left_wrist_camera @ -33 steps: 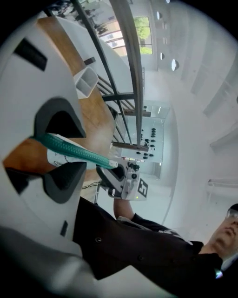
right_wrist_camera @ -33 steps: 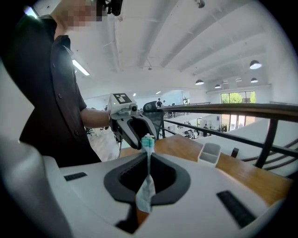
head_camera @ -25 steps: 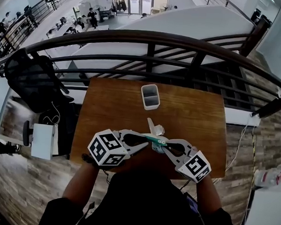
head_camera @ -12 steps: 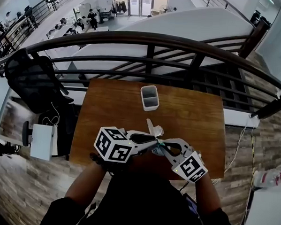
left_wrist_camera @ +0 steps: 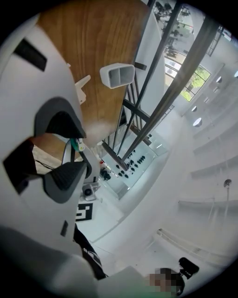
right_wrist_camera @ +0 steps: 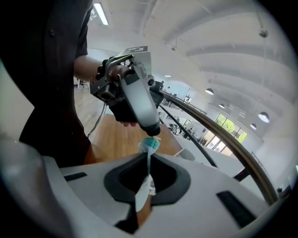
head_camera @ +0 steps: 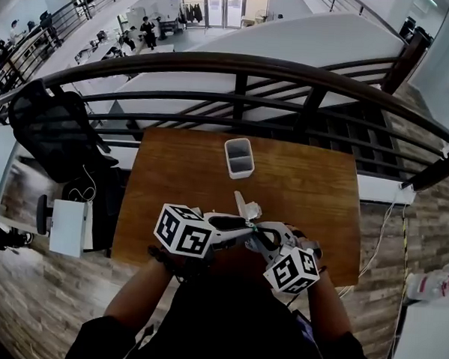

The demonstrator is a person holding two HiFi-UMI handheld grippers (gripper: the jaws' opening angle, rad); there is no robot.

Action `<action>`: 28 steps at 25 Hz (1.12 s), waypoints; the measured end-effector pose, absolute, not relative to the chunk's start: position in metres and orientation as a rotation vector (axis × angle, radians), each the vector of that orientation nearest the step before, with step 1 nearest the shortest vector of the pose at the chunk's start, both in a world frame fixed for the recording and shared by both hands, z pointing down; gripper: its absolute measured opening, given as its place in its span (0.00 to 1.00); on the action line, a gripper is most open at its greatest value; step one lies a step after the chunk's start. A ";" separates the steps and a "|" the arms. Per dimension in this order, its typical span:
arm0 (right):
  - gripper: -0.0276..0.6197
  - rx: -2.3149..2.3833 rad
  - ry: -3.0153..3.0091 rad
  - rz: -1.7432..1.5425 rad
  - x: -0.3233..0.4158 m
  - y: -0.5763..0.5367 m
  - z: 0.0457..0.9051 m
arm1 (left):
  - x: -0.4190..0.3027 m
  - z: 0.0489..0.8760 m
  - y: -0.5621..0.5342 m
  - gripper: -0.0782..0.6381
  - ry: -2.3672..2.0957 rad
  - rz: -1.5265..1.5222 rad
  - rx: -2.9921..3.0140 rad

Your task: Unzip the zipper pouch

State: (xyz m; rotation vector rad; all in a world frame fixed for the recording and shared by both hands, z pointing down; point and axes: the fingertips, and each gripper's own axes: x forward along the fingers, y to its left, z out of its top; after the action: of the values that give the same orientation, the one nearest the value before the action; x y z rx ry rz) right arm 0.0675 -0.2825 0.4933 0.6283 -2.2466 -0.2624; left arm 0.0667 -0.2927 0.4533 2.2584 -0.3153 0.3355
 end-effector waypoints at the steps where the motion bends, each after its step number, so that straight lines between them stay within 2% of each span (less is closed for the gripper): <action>1: 0.04 0.619 -2.231 -0.281 0.067 -0.282 0.495 | 0.066 0.455 -0.293 0.34 -0.325 0.342 2.253; 16: 0.04 0.598 -2.180 -0.368 0.063 -0.282 0.496 | 0.068 0.476 -0.292 0.36 -0.388 0.431 2.219; 19: 0.04 0.596 -2.180 -0.362 0.064 -0.282 0.498 | 0.069 0.481 -0.295 0.32 -0.404 0.420 2.197; 28: 0.04 0.634 -2.292 -0.235 0.066 -0.278 0.496 | 0.064 0.476 -0.290 0.29 -0.305 0.329 2.153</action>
State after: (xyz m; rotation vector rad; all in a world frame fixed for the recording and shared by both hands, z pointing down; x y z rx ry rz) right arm 0.0656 -0.2779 0.4958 0.6341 -2.2923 -0.2352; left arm 0.0635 -0.2904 0.4756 2.1533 -0.3046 0.3293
